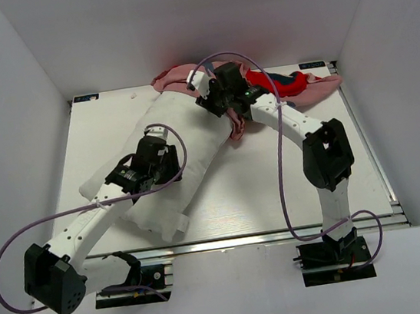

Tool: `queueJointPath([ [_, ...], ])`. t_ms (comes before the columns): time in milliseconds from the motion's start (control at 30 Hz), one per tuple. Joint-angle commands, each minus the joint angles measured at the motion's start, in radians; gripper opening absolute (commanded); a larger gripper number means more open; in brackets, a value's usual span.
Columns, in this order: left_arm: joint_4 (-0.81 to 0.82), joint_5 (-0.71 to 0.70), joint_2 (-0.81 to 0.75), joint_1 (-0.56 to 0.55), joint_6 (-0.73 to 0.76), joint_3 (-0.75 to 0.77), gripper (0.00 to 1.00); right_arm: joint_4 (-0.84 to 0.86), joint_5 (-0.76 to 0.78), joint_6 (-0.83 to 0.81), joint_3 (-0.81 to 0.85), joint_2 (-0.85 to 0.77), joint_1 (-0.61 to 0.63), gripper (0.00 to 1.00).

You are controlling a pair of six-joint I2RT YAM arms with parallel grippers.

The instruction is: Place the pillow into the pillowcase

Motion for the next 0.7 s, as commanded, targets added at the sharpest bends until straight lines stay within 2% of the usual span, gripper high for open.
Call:
queueJointPath([
  [0,-0.008,-0.072,0.024,-0.001,0.008,-0.035,0.59,0.032,0.037,-0.031,0.014,0.017,-0.005,0.45],
  [33,-0.005,-0.078,0.037,-0.001,0.007,-0.038,0.56,0.027,0.036,-0.035,0.015,0.026,-0.007,0.37],
  [100,0.001,-0.082,0.044,-0.001,0.002,-0.049,0.52,0.022,0.027,-0.037,0.018,0.030,-0.008,0.28],
  [133,0.003,-0.088,0.046,-0.001,0.001,-0.050,0.51,0.018,0.022,-0.039,0.021,0.033,-0.010,0.18],
  [200,0.009,-0.092,0.044,-0.001,-0.004,-0.064,0.49,0.010,0.010,-0.032,0.023,0.027,-0.010,0.06],
  [233,0.012,-0.092,0.043,-0.001,-0.006,-0.067,0.48,0.006,0.002,-0.031,0.022,0.019,-0.010,0.04],
  [300,0.015,-0.094,0.041,0.001,-0.006,-0.073,0.46,-0.023,-0.030,-0.022,0.022,0.010,-0.010,0.00],
  [433,0.036,-0.092,0.041,-0.001,-0.004,-0.081,0.44,-0.134,-0.122,0.015,0.083,-0.001,0.002,0.00],
  [667,0.063,-0.092,0.046,-0.001,0.005,-0.072,0.42,-0.283,-0.285,0.115,0.198,-0.029,0.122,0.00],
])
